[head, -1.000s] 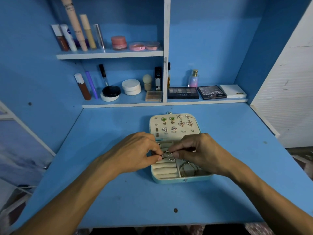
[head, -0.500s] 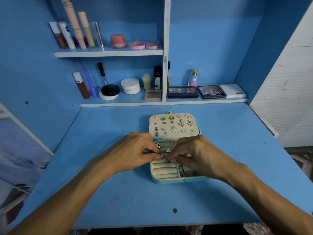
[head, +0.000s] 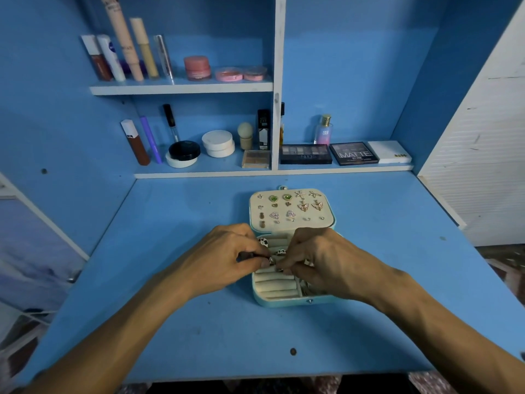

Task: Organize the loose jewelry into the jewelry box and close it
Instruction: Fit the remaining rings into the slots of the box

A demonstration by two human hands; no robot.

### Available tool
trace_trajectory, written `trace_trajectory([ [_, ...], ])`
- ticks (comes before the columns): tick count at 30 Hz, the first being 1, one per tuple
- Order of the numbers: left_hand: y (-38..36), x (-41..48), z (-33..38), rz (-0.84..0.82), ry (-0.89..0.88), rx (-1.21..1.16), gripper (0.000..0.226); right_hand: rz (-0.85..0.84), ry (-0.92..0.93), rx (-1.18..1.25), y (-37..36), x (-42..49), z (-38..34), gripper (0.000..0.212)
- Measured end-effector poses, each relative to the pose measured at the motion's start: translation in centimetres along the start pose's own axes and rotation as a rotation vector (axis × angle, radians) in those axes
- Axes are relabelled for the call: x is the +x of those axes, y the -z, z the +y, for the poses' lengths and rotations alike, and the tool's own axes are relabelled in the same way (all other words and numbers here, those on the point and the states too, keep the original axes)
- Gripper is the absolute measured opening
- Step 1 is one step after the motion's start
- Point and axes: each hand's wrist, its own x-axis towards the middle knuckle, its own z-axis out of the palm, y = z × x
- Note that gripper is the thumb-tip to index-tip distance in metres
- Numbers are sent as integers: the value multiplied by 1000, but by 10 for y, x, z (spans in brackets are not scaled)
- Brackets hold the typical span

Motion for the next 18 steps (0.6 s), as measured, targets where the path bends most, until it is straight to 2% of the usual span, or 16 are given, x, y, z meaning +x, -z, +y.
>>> trace_trajectory([
  [7, -3, -2, -2, 52, 23, -49, 34, -11, -15, 25, 6, 2, -3, 21],
  [12, 1, 3, 0, 14, 10, -20, 14, -95, -46, -21, 8, 7, -4, 26],
  [18, 0, 4, 0, 22, 14, -6, 11, -86, -69, -15, 5, 10, -6, 30],
])
